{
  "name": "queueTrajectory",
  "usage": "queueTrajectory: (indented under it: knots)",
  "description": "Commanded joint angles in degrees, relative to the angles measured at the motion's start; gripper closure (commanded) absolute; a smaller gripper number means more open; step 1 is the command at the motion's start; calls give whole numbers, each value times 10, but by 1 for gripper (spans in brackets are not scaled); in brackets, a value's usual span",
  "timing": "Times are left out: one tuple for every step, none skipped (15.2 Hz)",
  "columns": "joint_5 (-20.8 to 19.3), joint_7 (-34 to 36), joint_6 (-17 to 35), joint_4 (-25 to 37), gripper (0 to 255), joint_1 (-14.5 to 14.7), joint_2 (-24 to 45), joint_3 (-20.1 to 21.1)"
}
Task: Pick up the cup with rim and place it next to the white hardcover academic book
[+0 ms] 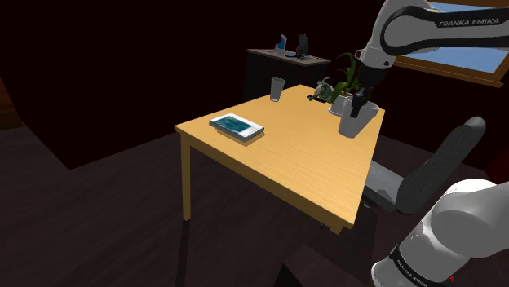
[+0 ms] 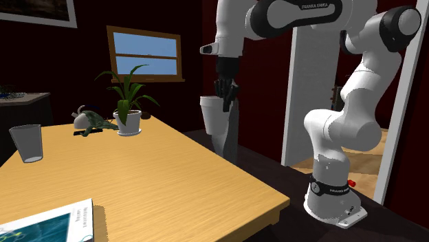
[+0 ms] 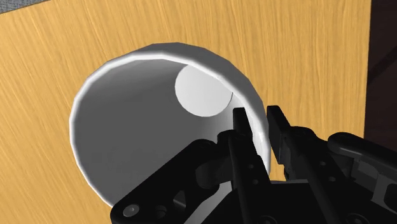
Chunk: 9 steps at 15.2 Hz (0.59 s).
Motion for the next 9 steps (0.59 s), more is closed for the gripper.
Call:
queueTrajectory:
  knots:
    - [6, 7, 16, 26, 255, 6, 43, 2]
    - [9, 10, 25, 38, 255, 9, 64, 4]
    - [12, 14, 33, 51, 255, 12, 86, 5]
    - [15, 18, 41, 64, 255, 14, 107, 6]
    - [18, 21, 48, 78, 255, 17, 129, 8]
    - [21, 24, 54, 93, 255, 20, 150, 9]
    - [24, 27, 60, 108, 255, 22, 172, 10]
    - [26, 30, 65, 124, 255, 24, 193, 12]
    - [29, 32, 69, 141, 255, 26, 215, 13]
